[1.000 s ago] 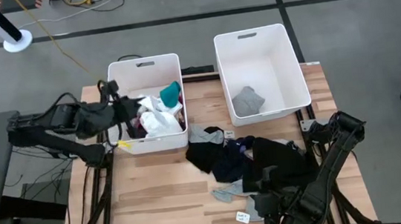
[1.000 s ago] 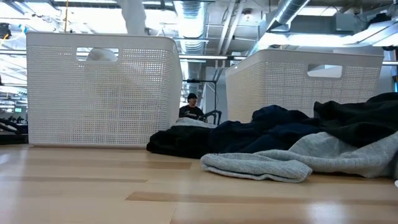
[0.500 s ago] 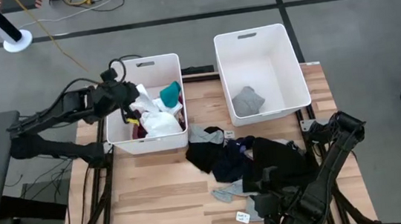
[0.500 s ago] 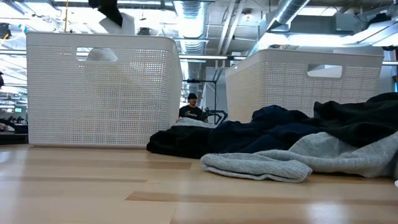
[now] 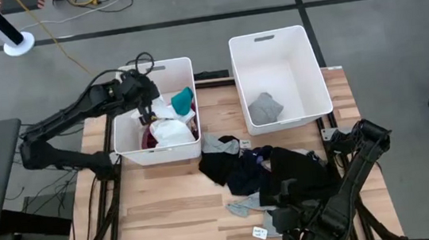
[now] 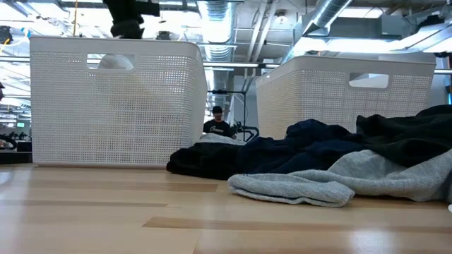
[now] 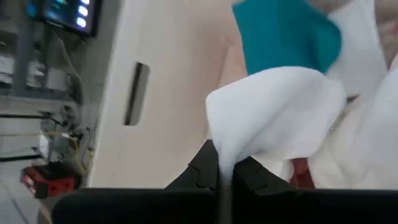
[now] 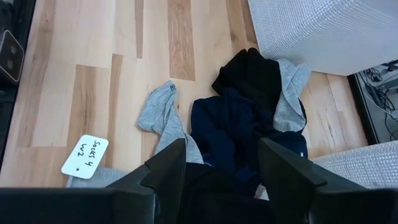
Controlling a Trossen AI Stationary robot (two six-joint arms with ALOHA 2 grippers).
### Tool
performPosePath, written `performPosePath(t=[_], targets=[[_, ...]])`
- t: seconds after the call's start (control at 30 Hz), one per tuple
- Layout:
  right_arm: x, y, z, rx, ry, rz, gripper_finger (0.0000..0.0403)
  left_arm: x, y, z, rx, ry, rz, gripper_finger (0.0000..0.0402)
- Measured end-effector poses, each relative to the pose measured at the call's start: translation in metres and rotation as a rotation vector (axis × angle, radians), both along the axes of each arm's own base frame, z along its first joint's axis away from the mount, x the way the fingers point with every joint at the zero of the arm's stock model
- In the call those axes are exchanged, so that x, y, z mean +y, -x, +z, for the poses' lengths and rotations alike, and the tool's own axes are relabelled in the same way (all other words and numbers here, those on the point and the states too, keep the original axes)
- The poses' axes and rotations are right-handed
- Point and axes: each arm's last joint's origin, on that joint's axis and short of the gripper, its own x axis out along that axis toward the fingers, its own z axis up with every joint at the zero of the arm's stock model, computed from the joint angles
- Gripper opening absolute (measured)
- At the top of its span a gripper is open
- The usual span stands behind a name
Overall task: Sort clothes
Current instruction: Put the white sock into the left white bin
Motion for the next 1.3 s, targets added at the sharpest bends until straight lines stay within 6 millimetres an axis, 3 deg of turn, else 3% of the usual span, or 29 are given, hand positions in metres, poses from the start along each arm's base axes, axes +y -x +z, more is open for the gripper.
performPosePath(t=[0.23,0.73,1.3], targets=[[0.0,0.0,0.0,0.0,-0.001,-0.001,0.0214,0.03,-0.005,-0.022,0.115,0.108,0.042,0.0003],[0.001,0.0,0.0,-0.014,-0.022,-0.015,0.0214,0.08,-0.012,-0.064,0.157,0.364,0.071,0.0013],[0.002,0.002,0.0,-0.018,-0.031,-0.018,0.0214,0.1,-0.019,-0.095,0.11,0.548,0.232,0.0015]])
